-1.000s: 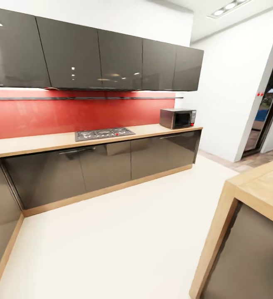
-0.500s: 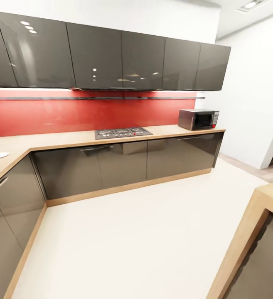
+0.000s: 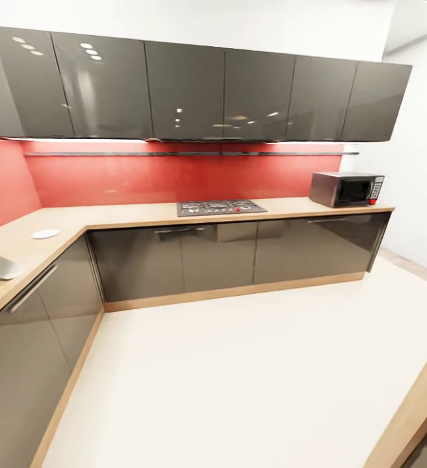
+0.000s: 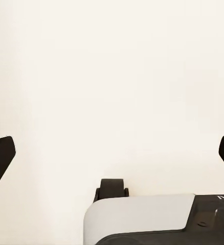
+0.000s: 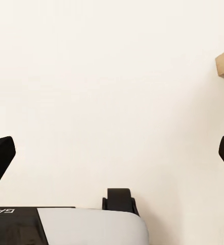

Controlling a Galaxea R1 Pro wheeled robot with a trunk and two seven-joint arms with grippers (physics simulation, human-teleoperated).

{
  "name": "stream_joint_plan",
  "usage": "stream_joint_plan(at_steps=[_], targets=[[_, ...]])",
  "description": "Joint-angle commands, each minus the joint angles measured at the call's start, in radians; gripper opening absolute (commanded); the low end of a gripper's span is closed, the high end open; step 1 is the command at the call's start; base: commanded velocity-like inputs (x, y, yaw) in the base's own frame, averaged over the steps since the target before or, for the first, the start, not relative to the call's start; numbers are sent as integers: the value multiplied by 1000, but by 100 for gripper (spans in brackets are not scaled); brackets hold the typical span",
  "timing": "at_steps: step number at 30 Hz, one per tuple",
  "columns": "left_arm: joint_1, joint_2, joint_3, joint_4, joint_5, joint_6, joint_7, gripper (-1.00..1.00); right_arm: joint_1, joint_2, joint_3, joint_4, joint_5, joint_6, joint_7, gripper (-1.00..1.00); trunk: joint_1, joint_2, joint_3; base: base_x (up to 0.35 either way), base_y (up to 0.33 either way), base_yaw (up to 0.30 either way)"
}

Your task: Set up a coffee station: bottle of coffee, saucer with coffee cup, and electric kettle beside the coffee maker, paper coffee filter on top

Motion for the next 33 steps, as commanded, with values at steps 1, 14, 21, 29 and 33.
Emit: stream_joint_plan(at_steps=[1, 14, 21, 29, 33], targets=[[0, 0, 1, -1, -1, 0, 0, 100, 0, 0, 0, 0, 1, 0, 0, 100, 0, 0, -1, 0, -14, 249], [0, -1, -1, -1, -1, 0, 0, 100, 0, -1, 0, 0, 0, -1, 3, 100, 0, 0, -1, -53, -185, 101], [0, 0, -1, -1, -1, 0, 0, 100, 0, -1, 1, 0, 1, -2, 2, 100, 0, 0, -1, -6, -23, 257], [0, 0, -1, -1, -1, 0, 0, 100, 0, -1, 1, 0, 1, -2, 1, 100, 0, 0, -1, 0, -2, 272], [0, 0, -1, 0, -1, 0, 0, 100, 0, -1, 1, 0, 1, -2, 0, 100, 0, 0, -1, 0, 0, 273]])
